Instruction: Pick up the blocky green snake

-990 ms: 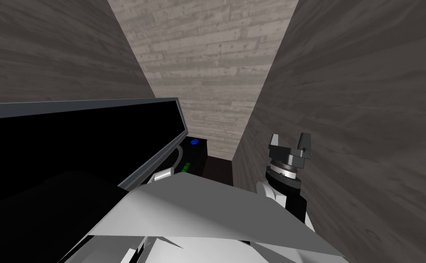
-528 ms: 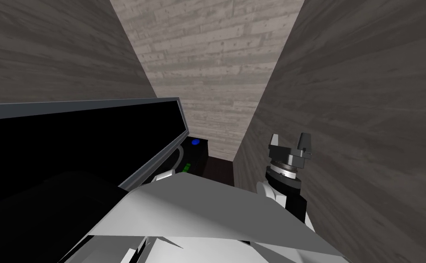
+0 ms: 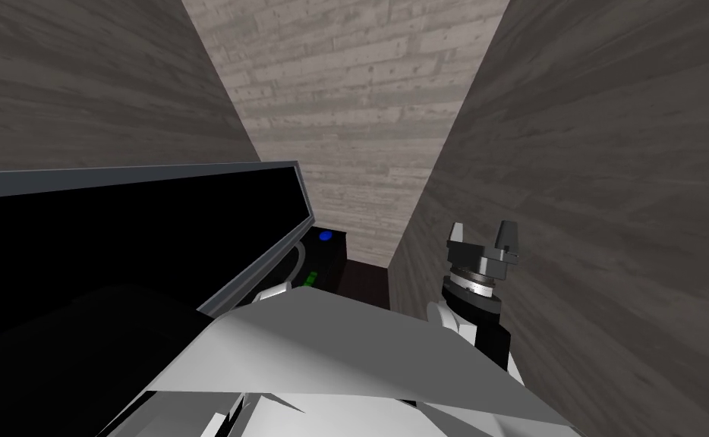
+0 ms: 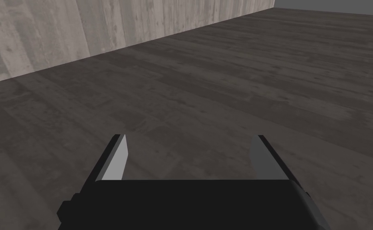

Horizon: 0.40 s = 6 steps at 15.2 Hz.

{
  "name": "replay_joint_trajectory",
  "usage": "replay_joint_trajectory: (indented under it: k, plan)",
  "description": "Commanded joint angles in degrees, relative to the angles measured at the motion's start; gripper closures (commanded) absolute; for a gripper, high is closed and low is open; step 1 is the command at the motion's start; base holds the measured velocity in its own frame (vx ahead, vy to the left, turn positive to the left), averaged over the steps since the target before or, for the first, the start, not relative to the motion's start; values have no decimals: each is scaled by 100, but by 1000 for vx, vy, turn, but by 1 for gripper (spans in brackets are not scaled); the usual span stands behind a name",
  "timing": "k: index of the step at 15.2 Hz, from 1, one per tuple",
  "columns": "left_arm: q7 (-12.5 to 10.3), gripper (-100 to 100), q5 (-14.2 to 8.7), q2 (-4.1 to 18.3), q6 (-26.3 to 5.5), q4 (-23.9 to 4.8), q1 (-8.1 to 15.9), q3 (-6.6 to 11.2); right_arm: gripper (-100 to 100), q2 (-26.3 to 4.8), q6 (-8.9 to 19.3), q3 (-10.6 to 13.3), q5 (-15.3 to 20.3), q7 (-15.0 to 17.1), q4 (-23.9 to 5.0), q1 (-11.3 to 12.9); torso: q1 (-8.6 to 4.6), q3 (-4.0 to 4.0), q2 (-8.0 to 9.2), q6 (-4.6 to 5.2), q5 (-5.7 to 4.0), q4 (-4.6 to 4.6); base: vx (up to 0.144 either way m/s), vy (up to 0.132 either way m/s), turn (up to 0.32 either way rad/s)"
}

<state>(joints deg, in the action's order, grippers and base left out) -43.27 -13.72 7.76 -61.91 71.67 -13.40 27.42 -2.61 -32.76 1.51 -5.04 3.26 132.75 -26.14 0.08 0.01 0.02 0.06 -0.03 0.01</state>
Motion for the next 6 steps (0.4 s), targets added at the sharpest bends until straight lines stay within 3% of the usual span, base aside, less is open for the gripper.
replay_joint_trajectory:
  k: [1,5,6]
  plan:
    - [-51,100,-7,36,-180,157,-5,15,0,0,0,0,0,0,0,0,0,0,0,0,0,0,-33,-17,-92]
    - [-135,100,-35,86,-482,451,-45,46,0,0,0,0,0,0,0,0,-12,8,14,-2,-3,2,-37,-24,-45]
    - [-97,100,-34,81,-373,349,-30,39,0,0,0,0,0,0,0,0,-12,8,14,-4,-4,2,-17,-12,-12]
